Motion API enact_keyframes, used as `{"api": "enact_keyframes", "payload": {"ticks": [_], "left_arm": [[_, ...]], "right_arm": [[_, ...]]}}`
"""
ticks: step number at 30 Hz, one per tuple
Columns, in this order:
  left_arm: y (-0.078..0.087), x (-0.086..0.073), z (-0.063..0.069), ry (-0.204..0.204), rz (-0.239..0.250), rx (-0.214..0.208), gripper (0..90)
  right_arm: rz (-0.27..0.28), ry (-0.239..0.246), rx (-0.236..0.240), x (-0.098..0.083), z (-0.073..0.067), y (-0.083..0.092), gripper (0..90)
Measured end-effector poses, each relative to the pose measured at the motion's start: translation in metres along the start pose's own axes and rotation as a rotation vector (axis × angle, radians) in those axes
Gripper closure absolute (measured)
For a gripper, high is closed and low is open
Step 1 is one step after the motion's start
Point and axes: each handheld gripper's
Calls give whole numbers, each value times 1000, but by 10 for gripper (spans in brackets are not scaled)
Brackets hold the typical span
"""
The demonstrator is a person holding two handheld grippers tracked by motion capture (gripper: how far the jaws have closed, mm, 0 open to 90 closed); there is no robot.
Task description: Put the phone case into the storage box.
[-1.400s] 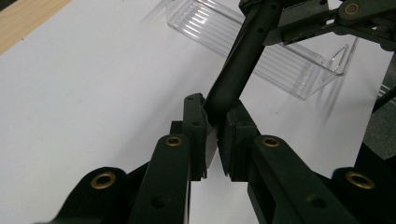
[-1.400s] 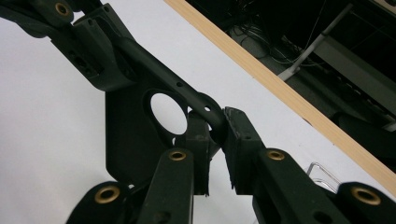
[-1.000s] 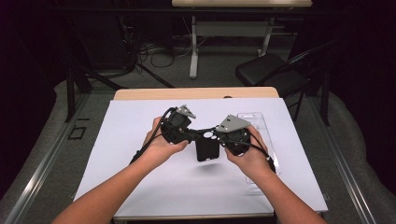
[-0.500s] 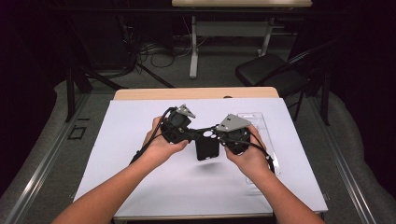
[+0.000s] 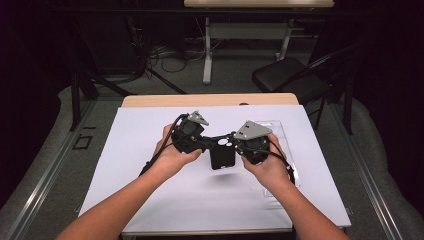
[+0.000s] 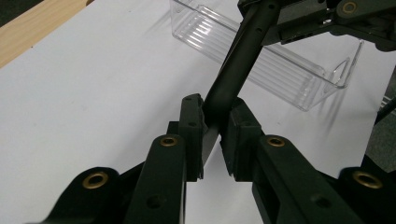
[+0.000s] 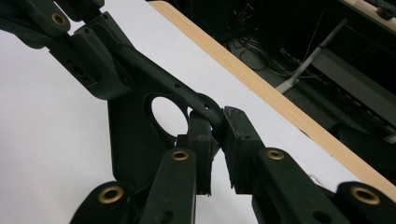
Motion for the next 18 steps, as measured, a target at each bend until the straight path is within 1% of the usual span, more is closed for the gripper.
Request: {"api": "enact_keyframes", "payload": {"ticks": [6, 13, 16, 18], "left_arm": [[1, 0, 0, 6, 11, -13, 714], [0, -2, -1, 17, 29, -14, 620], [0, -4, -2, 9, 33, -2, 579], [0, -5, -2, 11, 37, 2, 558]], "right_arm": [[2, -8, 0, 0, 3, 0, 821], [12, -24, 1, 0, 9, 3, 821], [16, -26, 2, 0, 11, 4, 821], [20, -25, 0, 0, 12, 6, 821]]}}
Point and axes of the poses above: each handheld gripper's, and its own axes: y roughly backward along the jaws, x roughly out of its top, z roughly to its right, and after that the axes turned 10 degrees about -y, right-handed
